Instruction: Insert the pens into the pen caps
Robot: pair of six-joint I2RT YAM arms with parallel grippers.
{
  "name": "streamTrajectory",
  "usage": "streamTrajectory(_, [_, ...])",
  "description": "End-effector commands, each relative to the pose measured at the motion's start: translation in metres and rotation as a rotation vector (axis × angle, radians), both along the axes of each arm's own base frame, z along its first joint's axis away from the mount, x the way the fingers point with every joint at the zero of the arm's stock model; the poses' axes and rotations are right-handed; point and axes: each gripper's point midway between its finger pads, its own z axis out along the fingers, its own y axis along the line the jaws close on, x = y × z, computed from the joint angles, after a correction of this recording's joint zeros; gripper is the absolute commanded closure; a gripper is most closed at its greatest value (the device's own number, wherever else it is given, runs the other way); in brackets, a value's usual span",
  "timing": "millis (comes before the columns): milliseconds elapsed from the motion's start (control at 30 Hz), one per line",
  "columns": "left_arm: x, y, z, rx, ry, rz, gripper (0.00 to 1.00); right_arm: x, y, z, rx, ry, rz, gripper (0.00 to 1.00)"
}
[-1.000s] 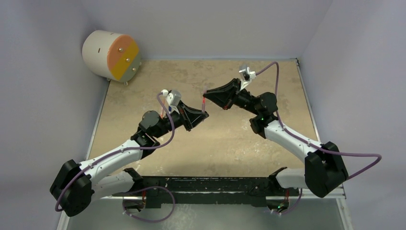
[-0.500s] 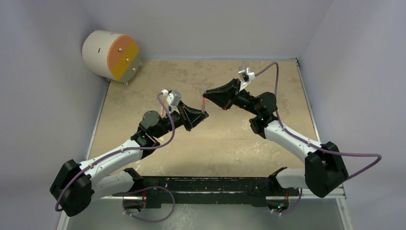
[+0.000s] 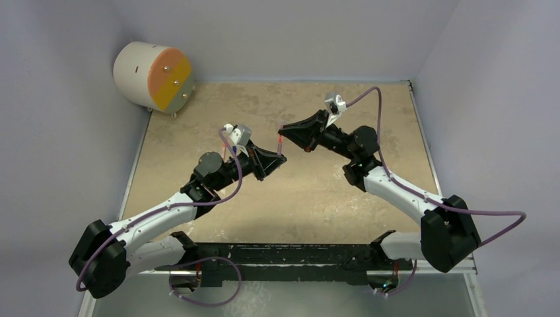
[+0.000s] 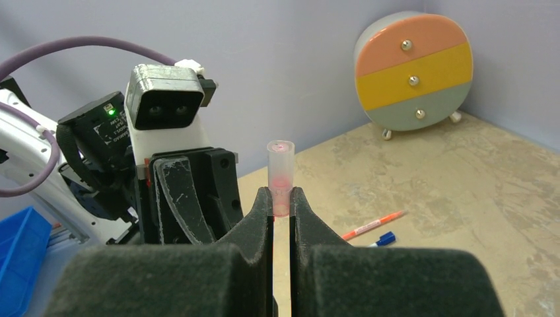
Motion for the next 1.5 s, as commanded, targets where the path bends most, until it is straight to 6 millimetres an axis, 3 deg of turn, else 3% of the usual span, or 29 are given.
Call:
streamTrajectory(0, [-0.005, 0.001, 0.056, -0.115, -0.161, -0.015, 1.0, -0.002, 0.001, -0.012, -0.038, 0.016, 0.001, 1.0])
streamTrajectory(367, [-0.007, 0.003, 0.052, -0.11, -0.155, -0.011, 1.0, -0.033, -0.003, 0.025, 0.132, 0.043, 0.203, 1.0])
streamTrajectory(733, [-0.007, 0.006, 0.052, -0.108, -0.161, 0.004, 1.0, -0.024, -0.003, 0.015, 0.099, 0.043, 0.157, 1.0])
streamTrajectory(1067, [0.001, 0.006, 0.059, -0.126, -0.176, 0.037, 1.0, -0.026, -0.004, -0.016, 0.061, 0.088, 0.145, 1.0])
streamTrajectory(1267, [0.007, 0.015, 0.078, -0.145, -0.234, 0.097, 1.0, -0.024, 0.0, -0.035, 0.015, 0.099, 0.115, 1.0])
streamTrajectory(1467, [-0.002, 0.01, 0.08, -0.064, -0.337, 0.037, 1.0, -0.025, -0.005, -0.019, -0.003, 0.018, 0.069, 1.0])
